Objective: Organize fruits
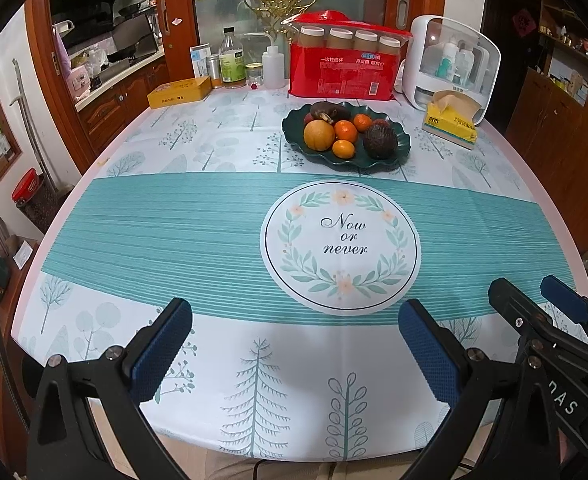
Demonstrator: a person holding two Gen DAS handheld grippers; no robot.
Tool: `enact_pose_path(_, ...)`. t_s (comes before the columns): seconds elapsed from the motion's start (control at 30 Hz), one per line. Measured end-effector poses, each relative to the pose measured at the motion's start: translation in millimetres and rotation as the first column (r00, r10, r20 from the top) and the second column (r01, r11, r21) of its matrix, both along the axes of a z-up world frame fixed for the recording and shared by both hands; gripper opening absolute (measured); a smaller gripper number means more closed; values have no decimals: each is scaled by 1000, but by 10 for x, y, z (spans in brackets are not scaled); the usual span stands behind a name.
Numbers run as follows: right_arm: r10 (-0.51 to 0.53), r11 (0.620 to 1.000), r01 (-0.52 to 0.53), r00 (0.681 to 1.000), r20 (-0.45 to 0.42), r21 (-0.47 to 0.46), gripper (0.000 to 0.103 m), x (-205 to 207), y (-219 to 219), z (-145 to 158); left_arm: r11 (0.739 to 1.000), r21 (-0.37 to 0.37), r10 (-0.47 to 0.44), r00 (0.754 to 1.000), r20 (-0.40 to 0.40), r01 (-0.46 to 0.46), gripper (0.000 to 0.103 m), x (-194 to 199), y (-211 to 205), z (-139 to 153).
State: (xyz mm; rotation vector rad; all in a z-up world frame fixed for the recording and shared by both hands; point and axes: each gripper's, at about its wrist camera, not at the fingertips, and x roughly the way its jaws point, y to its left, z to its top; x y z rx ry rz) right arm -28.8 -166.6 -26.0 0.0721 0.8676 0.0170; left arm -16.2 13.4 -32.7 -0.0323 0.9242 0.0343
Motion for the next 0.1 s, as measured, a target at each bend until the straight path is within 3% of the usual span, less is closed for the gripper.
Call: enact_pose_path(0.1,0,1000,0,1000,-3,0,75,-1,6,-19,1000,1,0,1000,-2,0,102,4,10,-11)
